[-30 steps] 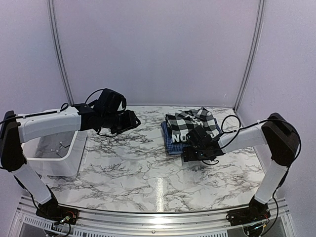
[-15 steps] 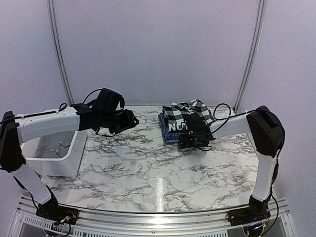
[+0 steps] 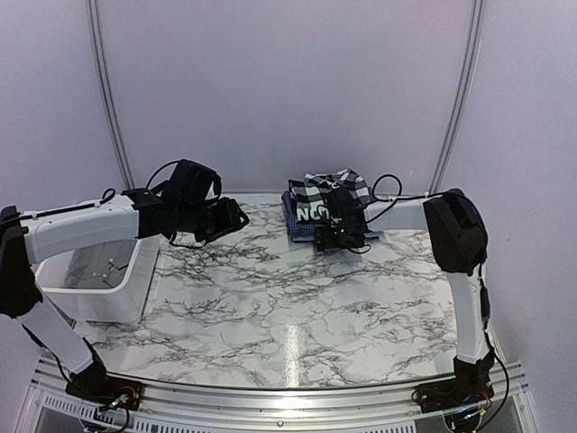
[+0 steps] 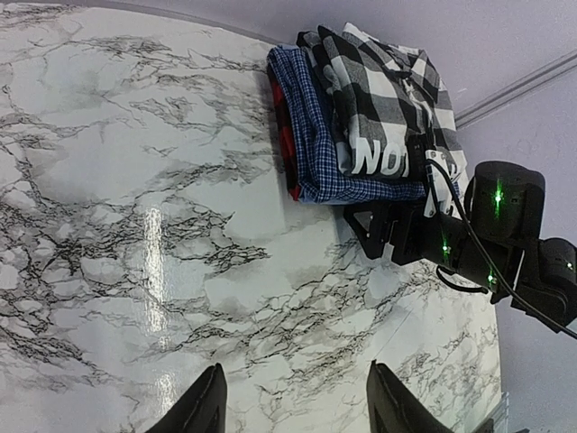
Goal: Fold and stack the long sleeve shirts
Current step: Move the square-folded shirt to the corner of the board.
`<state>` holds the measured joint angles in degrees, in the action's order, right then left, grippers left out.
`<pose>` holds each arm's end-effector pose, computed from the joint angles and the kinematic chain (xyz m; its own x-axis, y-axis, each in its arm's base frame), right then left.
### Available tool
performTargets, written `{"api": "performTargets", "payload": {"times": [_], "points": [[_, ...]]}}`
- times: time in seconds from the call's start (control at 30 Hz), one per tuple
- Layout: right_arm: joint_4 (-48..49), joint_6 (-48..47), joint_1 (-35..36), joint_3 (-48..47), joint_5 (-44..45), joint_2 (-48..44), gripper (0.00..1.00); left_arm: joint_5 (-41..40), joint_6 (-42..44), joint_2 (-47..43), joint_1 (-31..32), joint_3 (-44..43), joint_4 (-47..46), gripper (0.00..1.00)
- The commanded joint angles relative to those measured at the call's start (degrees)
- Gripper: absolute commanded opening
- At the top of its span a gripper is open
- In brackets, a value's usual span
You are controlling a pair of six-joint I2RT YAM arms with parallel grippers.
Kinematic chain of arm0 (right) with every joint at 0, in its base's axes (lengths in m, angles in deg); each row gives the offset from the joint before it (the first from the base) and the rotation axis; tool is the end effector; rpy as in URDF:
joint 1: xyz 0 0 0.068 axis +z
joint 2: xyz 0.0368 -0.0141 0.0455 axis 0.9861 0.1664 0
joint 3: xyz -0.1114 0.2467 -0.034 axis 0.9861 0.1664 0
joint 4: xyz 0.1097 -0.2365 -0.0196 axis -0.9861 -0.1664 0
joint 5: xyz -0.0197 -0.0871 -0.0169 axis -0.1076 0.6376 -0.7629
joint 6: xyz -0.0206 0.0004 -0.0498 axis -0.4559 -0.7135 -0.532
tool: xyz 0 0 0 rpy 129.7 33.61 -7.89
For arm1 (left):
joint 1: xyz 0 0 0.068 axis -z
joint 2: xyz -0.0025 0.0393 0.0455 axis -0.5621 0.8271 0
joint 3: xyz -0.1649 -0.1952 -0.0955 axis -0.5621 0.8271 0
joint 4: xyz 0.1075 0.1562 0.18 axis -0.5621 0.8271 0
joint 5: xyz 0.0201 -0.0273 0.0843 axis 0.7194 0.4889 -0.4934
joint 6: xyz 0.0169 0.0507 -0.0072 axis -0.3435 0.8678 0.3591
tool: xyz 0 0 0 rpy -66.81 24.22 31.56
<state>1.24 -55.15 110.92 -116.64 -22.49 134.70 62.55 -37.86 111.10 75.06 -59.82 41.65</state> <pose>0.4106 0.2332 0.1356 -0.8153 -0.0970 -0.5708 -0.1300 0.9914 0.0173 0.2757 -0.2359 0.2934 -0.7215 -0.2881 -0.6296 0.1670 0.8101 -0.5620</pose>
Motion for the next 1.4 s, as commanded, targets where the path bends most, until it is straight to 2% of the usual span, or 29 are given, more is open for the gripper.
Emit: {"api": "performTargets", "payload": {"times": [0.0,0.4,0.77,1.03,1.37], "points": [[-1.5,-1.0,-1.4,-4.8,-3.4,5.0,0.95,-0.2,0.4,-2.0,-0.7,0.9,-1.4,0.55],[-3.1,-1.3,-2.1,-17.0,-6.8,12.4,0.95,0.4,0.6,-2.1,-1.2,0.6,-1.1,0.55],[-3.7,-1.3,-2.3,-20.0,-7.8,14.7,0.95,0.5,0.7,-2.1,-1.3,0.7,-0.9,0.55],[-2.3,-1.4,-2.2,-15.9,-8.8,8.5,0.98,0.5,3.0,-2.3,-1.3,-0.2,-0.6,0.56],[0.0,-1.5,-0.8,-5.6,-7.9,-6.8,0.99,1.1,7.6,-1.9,-1.3,-3.1,-0.3,0.58]]}}
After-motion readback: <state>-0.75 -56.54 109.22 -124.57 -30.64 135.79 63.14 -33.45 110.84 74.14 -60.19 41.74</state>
